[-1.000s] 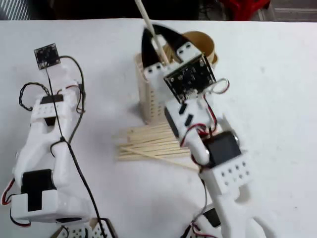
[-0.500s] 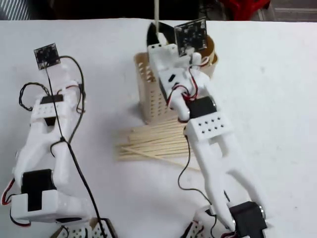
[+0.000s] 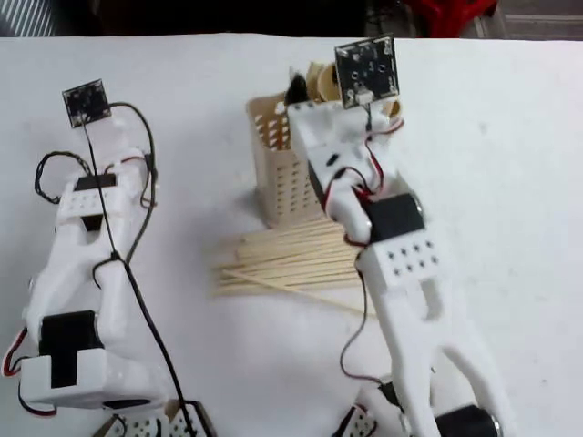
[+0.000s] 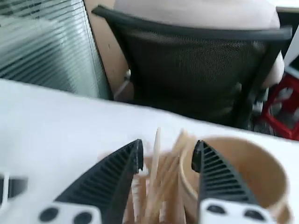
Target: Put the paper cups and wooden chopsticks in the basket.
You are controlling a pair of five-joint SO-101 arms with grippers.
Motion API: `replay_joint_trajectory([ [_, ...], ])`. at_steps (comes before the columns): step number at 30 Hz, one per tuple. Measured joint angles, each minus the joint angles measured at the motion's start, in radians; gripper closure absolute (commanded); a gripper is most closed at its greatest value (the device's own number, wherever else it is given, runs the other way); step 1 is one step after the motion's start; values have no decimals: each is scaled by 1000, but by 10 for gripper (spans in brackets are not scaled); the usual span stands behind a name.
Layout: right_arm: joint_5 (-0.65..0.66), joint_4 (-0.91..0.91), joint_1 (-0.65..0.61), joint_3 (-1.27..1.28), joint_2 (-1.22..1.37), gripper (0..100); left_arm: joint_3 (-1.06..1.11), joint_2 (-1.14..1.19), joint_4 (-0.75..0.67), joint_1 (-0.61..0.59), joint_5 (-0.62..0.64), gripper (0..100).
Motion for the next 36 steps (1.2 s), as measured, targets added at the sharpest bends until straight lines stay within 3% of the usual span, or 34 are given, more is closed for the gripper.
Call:
replay_joint_trajectory([
  [5,0,397,9,0,-144,841,5,0,-28,0,-84,935],
  [9,51,700,9,0,-245,991,5,0,-28,0,-100,936],
  [13,114,835,40,84,-342,945,5,0,-28,0,-101,936],
  [21,509,873,58,382,-391,949,5,0,-3,0,-101,933],
  [24,640,873,-2,474,-391,949,5,0,-3,0,-101,933],
  [28,694,842,-123,565,-391,932,5,0,-3,0,-101,933],
  [33,704,727,-236,677,-391,823,5,0,-3,0,-101,933],
  [36,727,660,-250,744,-391,787,5,0,-3,0,-101,932],
])
